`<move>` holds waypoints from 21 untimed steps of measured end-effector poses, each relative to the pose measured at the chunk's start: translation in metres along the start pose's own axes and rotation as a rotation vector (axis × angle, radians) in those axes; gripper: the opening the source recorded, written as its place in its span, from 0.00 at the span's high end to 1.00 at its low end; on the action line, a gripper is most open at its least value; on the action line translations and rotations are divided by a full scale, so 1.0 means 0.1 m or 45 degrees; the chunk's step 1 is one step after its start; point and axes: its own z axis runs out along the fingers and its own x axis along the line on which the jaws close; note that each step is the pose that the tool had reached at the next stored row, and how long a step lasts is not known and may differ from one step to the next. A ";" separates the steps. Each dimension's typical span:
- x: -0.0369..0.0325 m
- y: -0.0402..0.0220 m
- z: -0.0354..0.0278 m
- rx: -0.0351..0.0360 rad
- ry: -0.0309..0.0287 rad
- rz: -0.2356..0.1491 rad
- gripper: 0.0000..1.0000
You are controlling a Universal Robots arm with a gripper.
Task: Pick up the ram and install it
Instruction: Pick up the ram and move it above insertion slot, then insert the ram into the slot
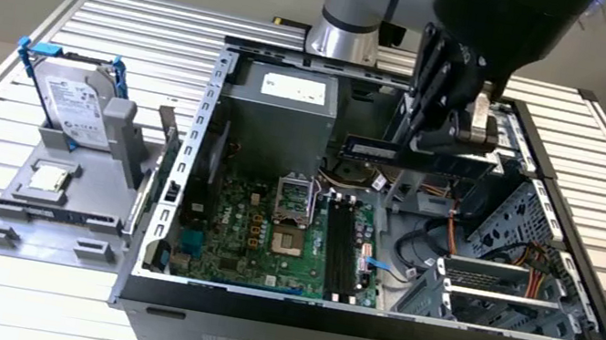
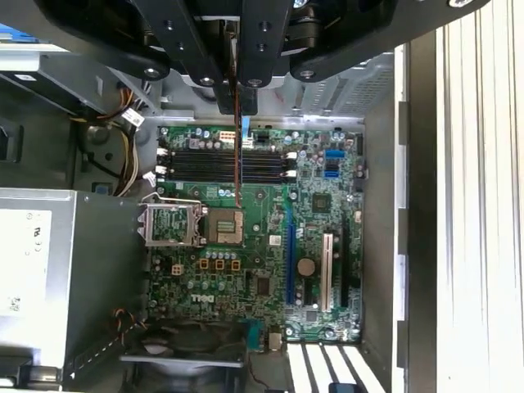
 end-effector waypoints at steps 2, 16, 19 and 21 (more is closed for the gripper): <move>-0.047 -0.001 0.000 0.0000 0.0003 0.000 1.00; -0.438 -0.005 0.010 -0.0001 0.0002 0.000 1.00; -0.513 -0.005 0.013 0.0000 0.0001 0.000 1.00; -0.545 -0.005 0.014 0.0000 0.0001 0.000 1.00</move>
